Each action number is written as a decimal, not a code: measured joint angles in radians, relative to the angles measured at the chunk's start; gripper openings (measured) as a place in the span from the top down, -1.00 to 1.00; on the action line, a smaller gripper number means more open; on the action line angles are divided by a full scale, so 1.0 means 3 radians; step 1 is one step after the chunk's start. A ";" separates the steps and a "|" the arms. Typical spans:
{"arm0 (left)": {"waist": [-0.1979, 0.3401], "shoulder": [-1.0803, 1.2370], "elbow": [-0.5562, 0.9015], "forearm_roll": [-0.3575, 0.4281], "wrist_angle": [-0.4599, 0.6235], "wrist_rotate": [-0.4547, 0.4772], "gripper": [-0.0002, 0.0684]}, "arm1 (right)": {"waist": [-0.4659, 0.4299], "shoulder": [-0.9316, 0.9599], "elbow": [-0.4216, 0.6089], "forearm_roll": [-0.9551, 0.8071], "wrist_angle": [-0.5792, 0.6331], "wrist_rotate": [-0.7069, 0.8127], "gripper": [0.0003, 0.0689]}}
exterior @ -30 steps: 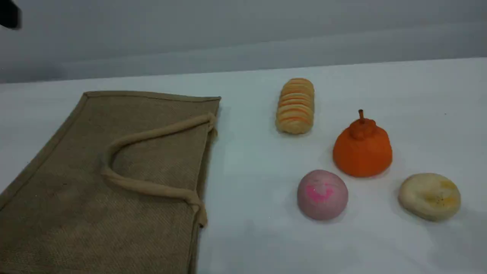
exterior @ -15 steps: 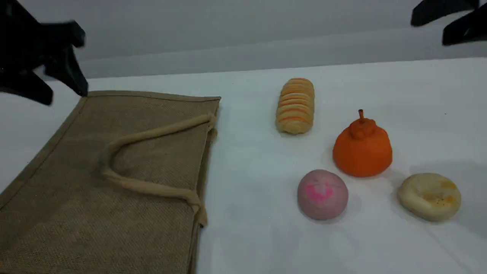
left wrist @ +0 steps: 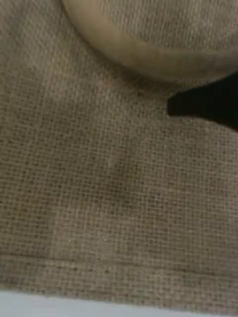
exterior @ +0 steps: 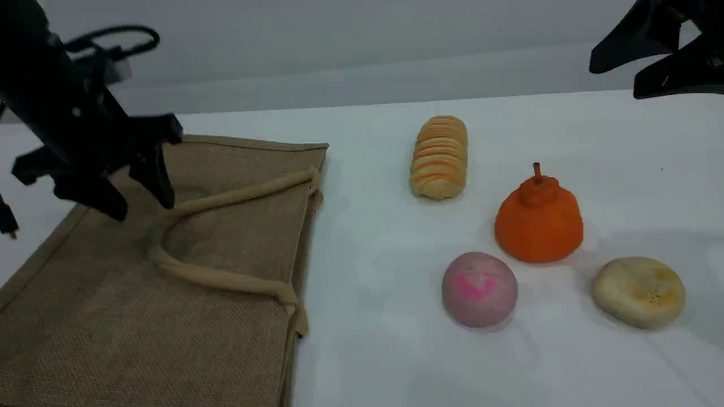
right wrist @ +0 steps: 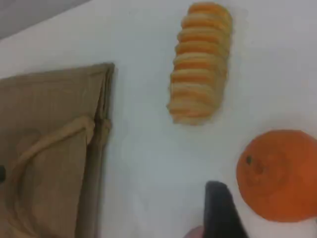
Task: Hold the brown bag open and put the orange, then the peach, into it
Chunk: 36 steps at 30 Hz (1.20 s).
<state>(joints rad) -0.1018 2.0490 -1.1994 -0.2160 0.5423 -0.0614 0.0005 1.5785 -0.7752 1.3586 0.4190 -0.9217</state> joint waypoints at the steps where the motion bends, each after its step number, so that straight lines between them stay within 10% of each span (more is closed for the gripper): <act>1: 0.0000 0.0042 -0.0022 0.0000 0.0007 0.0000 -0.27 | 0.0000 0.0004 0.0000 0.0008 0.0000 0.0000 -0.02; 19: -0.0046 0.0464 -0.0146 -0.0158 -0.0084 0.0008 -0.23 | 0.0000 0.0030 0.0000 0.0013 -0.0003 -0.0028 -0.02; 30: -0.0138 0.0477 -0.0146 -0.0161 -0.0112 0.0020 0.77 | 0.0000 0.0030 0.0000 0.0013 -0.0034 -0.0083 -0.02; 36: -0.0138 0.0391 -0.0226 -0.0153 0.0223 0.0205 0.79 | 0.0000 0.0030 0.0000 0.0013 -0.0017 -0.0088 -0.02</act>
<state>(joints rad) -0.1432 2.1663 -1.2671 -0.2620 0.6091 0.0000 0.0005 1.5876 -0.7751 1.3625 0.4137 -0.9481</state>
